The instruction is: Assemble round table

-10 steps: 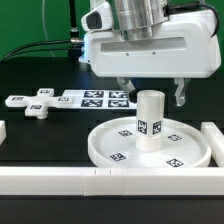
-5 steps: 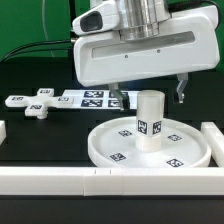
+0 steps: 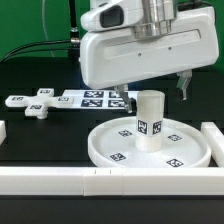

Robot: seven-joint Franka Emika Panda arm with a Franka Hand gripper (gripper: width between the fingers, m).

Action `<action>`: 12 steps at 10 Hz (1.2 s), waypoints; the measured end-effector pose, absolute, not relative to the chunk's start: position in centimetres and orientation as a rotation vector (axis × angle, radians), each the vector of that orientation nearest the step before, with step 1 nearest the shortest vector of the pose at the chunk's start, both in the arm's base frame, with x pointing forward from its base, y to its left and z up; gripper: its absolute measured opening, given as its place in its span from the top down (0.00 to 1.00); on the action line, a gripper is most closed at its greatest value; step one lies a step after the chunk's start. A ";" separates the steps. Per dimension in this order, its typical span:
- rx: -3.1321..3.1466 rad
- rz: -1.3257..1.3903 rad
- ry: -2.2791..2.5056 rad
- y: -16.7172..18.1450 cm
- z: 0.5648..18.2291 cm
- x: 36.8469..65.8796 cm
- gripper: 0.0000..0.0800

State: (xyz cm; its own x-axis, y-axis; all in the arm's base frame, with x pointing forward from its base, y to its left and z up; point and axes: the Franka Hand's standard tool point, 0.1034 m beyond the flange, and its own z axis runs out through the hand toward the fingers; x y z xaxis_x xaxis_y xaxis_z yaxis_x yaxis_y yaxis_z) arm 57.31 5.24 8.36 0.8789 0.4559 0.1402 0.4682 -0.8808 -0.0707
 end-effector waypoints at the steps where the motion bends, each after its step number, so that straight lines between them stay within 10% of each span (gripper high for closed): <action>1: -2.929 -0.180 -0.799 5.6 8.3 57.2 0.19; 12: -2.493 -0.181 -1.872 4.0 7.3 56.5 0.19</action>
Offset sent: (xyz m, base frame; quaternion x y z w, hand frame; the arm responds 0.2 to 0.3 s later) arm 0.0000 0.0000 0.0000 0.0000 0.0000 -0.1296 0.9916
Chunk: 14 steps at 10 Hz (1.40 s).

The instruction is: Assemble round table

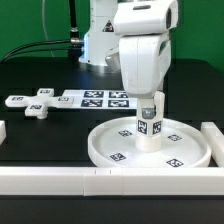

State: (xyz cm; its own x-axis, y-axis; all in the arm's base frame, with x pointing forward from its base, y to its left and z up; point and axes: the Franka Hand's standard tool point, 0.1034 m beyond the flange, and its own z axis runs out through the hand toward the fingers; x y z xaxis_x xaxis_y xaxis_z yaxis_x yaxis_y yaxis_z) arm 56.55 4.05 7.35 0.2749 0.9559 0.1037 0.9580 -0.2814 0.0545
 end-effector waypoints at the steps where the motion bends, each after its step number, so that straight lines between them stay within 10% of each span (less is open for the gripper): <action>1: -2.431 -0.175 -1.968 3.9 7.3 56.5 0.19; 3: -2.419 -0.172 -1.989 3.8 7.3 56.5 0.19; 5: -2.418 -0.158 -1.981 3.6 7.2 56.4 0.49; 14: -2.886 -0.122 -1.072 3.8 7.1 56.0 0.49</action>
Offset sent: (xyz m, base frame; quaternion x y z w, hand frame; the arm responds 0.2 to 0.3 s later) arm -0.0014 0.0017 0.0000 0.0009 0.0044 0.0022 1.0000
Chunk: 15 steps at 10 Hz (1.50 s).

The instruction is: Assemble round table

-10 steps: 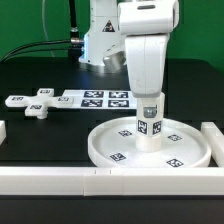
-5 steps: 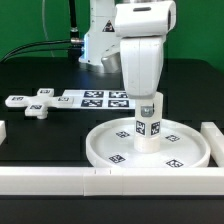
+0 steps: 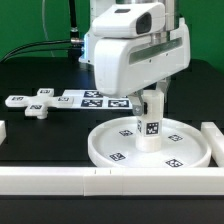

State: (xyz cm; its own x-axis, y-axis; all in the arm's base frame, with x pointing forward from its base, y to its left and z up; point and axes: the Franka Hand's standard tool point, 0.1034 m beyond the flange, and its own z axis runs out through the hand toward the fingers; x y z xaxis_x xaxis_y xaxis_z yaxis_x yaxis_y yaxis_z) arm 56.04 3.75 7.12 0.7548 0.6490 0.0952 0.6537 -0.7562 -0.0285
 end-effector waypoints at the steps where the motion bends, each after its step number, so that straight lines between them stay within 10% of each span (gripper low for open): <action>1: -2.913 -0.123 -0.995 3.8 7.1 56.1 0.49; 15: -2.956 -0.123 0.638 3.5 7.3 56.3 0.49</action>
Offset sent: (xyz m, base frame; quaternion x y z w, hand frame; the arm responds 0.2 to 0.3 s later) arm 0.0000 0.0000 0.0000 0.0000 0.0000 0.1938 0.9810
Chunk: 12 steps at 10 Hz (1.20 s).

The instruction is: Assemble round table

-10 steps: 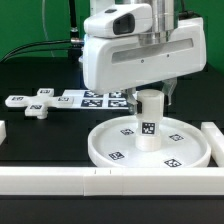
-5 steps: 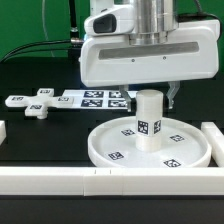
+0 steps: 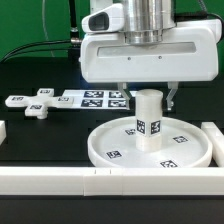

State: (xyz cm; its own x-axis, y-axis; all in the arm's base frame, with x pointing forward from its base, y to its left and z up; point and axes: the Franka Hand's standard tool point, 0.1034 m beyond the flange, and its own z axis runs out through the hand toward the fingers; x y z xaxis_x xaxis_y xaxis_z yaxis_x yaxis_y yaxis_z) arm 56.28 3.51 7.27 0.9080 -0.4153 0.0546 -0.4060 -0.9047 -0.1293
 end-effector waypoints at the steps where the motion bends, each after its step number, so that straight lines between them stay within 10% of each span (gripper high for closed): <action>1: -2.879 -0.095 0.847 3.4 7.4 56.2 0.49; 6: -2.694 -0.037 1.230 3.5 7.5 55.9 0.47; 8: -2.752 -0.055 1.105 3.9 8.2 56.0 0.20; 12: -2.877 -0.091 0.710 3.3 11.3 54.9 0.19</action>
Offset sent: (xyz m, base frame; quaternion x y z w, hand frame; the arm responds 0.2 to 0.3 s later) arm -0.0124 0.0009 -0.0080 0.0054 -0.0121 0.2558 0.9666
